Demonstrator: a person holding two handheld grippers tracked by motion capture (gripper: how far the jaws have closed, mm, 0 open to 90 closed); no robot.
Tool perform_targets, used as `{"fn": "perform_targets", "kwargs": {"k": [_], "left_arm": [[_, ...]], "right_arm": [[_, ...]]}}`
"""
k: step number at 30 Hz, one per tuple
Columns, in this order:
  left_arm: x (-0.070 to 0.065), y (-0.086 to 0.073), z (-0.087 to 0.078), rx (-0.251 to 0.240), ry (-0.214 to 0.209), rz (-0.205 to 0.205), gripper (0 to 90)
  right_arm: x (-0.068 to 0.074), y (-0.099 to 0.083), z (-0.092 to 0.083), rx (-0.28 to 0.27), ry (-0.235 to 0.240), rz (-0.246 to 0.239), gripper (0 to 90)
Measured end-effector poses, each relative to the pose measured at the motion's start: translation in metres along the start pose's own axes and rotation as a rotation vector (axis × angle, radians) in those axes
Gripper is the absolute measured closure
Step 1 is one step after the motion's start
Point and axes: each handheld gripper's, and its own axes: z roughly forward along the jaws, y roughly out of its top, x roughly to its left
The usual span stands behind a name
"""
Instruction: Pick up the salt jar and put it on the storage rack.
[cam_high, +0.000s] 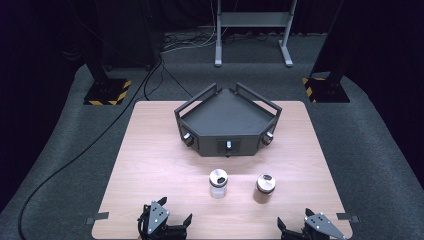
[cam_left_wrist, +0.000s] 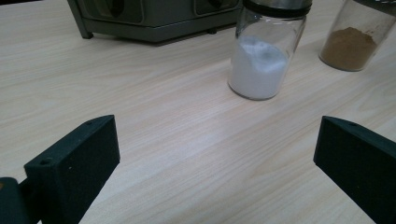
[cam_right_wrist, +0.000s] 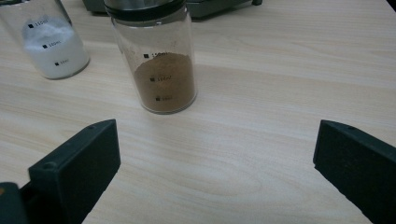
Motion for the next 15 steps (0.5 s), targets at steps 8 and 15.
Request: {"fn": "perform_targets", "kwargs": {"k": [8,15], "left_arm": [[-0.02,0.006,0.015,0.04,0.045,0.0,0.3],[-0.034,0.004,0.027,0.033,0.042,0.0,0.3]], "right_arm": [[0.002,0.002,0.0,-0.004,0.004,-0.017,0.0],[0.003,0.002,-0.002,-0.007,0.003,-0.023,0.0]]}}
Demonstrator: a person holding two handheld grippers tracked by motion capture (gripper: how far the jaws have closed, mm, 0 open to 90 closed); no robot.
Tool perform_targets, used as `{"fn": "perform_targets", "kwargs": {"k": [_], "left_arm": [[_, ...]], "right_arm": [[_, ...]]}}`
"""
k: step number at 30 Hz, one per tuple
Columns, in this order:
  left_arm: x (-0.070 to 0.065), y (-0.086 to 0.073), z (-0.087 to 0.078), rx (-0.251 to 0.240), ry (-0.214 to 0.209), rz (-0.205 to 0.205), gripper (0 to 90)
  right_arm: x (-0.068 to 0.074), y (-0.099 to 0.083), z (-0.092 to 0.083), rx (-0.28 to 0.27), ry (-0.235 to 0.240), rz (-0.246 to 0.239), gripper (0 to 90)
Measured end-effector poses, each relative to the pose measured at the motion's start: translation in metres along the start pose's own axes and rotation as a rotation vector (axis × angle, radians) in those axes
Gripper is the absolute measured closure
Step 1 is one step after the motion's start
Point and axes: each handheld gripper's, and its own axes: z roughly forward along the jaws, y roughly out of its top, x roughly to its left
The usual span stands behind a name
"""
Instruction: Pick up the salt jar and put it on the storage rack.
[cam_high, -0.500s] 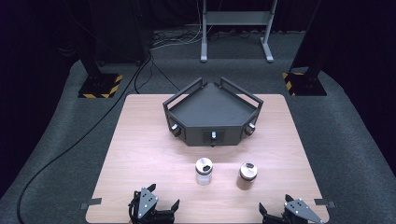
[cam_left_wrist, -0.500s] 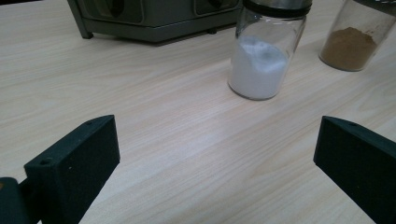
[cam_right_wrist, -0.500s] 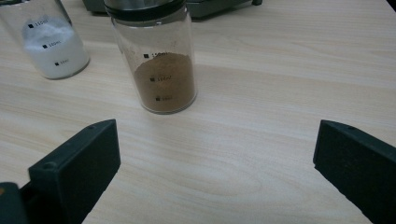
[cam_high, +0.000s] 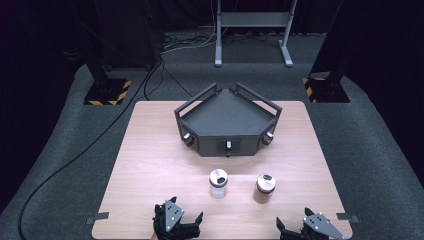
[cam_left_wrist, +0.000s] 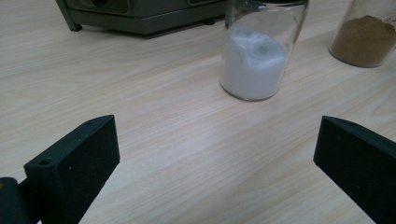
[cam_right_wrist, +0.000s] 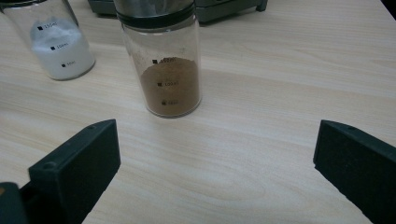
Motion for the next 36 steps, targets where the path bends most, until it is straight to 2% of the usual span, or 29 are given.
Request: {"fn": "perform_targets", "kwargs": {"k": [6,10,25,29,36], "left_arm": [[-0.005,0.007,0.013,0.007,-0.025,-0.002,0.3],[-0.01,0.019,0.022,0.021,-0.041,0.034,0.2],[-0.015,0.044,0.058,0.022,-0.086,0.052,0.2],[-0.013,0.052,0.069,0.04,-0.104,0.066,0.2],[-0.013,0.057,0.083,0.054,-0.106,0.077,0.2]], "right_arm": [[0.001,0.0,0.002,0.008,0.006,-0.002,0.0],[0.001,0.0,0.004,0.01,0.027,-0.009,0.0],[0.003,0.001,0.005,0.012,0.035,-0.016,0.0],[0.002,0.001,0.004,0.008,0.035,-0.017,0.0],[0.002,0.0,0.005,0.011,0.039,-0.017,0.0]]}}
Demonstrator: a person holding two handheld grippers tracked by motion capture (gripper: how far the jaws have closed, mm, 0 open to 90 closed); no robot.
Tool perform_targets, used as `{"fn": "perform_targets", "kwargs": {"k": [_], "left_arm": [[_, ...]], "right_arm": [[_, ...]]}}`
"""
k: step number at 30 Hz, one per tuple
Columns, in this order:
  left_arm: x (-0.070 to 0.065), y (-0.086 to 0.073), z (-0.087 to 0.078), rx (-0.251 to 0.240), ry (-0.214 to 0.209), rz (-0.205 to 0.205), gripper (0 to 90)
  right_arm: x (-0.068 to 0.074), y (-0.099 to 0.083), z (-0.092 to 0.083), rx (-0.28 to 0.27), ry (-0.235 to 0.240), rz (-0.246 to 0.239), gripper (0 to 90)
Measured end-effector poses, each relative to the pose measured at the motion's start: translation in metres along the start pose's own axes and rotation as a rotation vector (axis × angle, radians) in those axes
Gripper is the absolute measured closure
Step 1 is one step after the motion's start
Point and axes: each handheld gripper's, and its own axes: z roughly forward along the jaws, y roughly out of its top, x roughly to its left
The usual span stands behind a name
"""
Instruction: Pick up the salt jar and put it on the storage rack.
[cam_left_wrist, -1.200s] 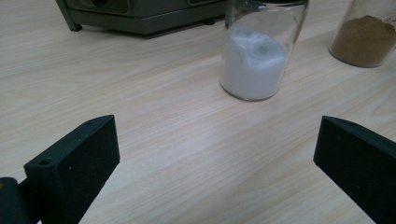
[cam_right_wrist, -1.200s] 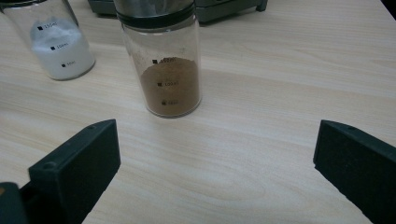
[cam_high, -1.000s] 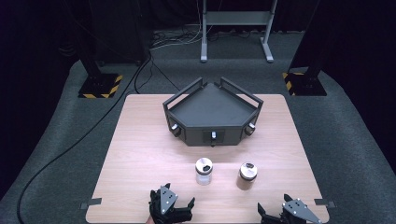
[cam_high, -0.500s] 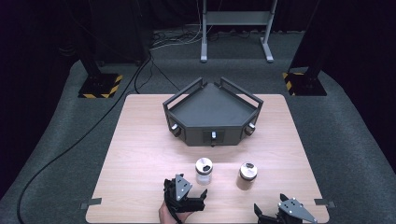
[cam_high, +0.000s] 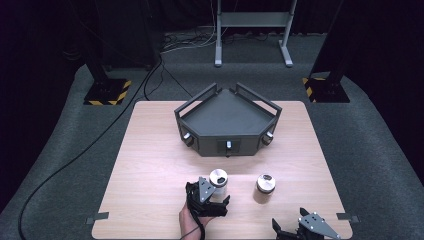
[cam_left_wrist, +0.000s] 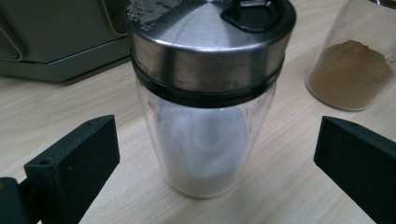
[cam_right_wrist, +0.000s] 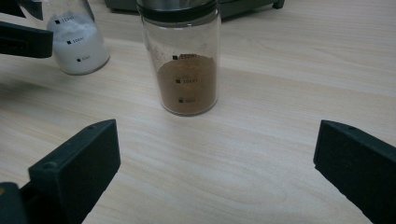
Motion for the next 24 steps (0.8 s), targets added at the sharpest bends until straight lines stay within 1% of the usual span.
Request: {"fn": "perform_targets", "kwargs": {"k": [6,8,13,17,18,19,20,21,23,24], "left_arm": [[0.001,0.004,0.009,0.01,0.001,0.005,0.2],[0.002,0.008,0.013,0.026,-0.003,0.009,0.2],[0.01,0.012,0.019,0.047,-0.036,0.008,0.3],[0.013,0.012,0.022,0.053,-0.047,0.006,1.2],[0.013,0.011,0.022,0.05,-0.049,0.001,2.6],[0.014,0.011,0.023,0.055,-0.048,-0.003,6.2],[0.013,0.012,0.024,0.062,-0.039,-0.01,11.0],[0.015,0.011,0.025,0.065,-0.048,-0.014,14.0],[0.016,0.01,0.026,0.064,-0.047,-0.018,23.6],[0.015,0.009,0.026,0.061,-0.042,-0.014,26.6]], "right_arm": [[-0.002,-0.001,-0.001,-0.001,-0.004,0.005,0.0],[-0.002,-0.001,-0.001,-0.002,-0.005,0.006,0.0],[-0.002,-0.001,0.0,0.002,-0.003,0.003,0.0],[-0.002,-0.001,-0.001,-0.001,-0.006,0.005,0.0],[-0.002,-0.001,-0.001,-0.001,-0.007,0.005,0.0],[-0.002,-0.001,-0.001,0.0,-0.007,0.005,0.0],[-0.002,-0.001,-0.001,0.0,-0.008,0.005,0.0],[-0.003,-0.001,-0.001,0.0,-0.007,0.006,0.0],[-0.002,-0.001,-0.001,0.0,-0.006,0.004,0.0],[-0.002,-0.001,-0.001,-0.001,-0.007,0.005,0.0]]}}
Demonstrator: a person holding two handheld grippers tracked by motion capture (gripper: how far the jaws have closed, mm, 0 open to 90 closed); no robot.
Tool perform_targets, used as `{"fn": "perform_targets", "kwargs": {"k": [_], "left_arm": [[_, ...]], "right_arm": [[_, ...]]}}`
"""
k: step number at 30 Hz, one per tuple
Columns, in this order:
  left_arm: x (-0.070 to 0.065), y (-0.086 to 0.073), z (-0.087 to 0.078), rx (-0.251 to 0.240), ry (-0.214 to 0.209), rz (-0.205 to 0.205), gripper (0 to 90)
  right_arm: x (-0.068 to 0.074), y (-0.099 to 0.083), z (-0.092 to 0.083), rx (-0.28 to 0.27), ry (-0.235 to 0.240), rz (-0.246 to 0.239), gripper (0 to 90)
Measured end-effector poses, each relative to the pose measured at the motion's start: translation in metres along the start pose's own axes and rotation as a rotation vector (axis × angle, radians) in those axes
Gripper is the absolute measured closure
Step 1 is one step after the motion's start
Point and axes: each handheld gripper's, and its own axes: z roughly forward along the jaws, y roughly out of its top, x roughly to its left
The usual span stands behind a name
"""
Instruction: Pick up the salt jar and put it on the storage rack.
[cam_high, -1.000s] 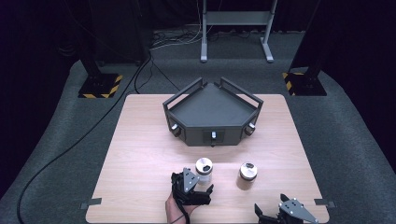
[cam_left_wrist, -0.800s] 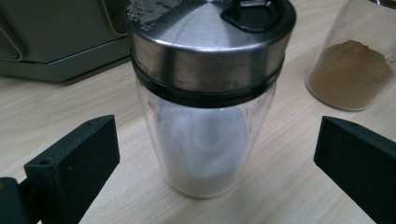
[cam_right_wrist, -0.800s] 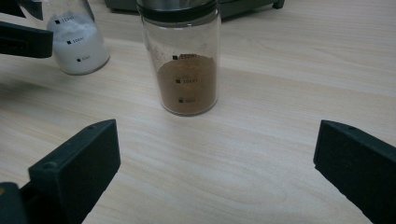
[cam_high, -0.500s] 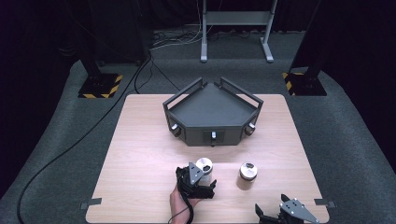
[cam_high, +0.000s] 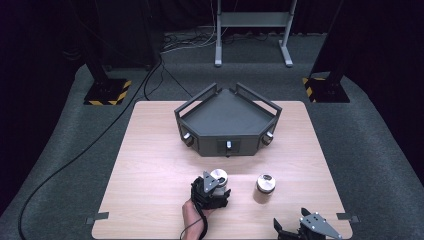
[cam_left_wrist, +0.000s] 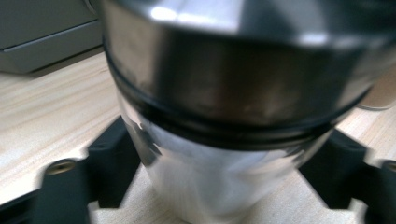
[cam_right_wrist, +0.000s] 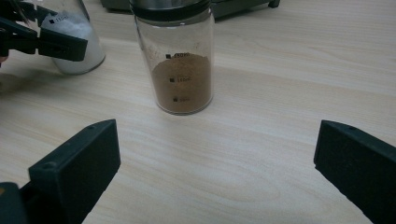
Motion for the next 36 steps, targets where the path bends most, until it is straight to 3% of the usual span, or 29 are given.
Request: {"fn": "perform_targets", "kwargs": {"k": [1,7,12,25,36], "left_arm": [[0.002,-0.003,0.0,-0.01,-0.003,-0.008,30.1],[-0.001,-0.01,0.0,-0.04,0.006,0.009,31.1],[0.002,-0.012,-0.001,-0.053,0.001,-0.028,31.4],[0.007,-0.013,-0.01,-0.036,0.005,-0.03,31.5],[0.01,-0.018,-0.023,-0.053,0.015,-0.034,31.5]], "right_arm": [[0.0,0.0,0.0,-0.001,-0.001,0.0,0.0],[0.0,0.001,0.0,0.003,-0.002,-0.004,0.0],[-0.001,0.0,0.0,0.004,-0.004,-0.001,0.0],[-0.002,0.0,-0.002,0.004,-0.01,0.007,0.0],[-0.002,0.001,-0.002,0.013,-0.013,0.005,0.0]]}}
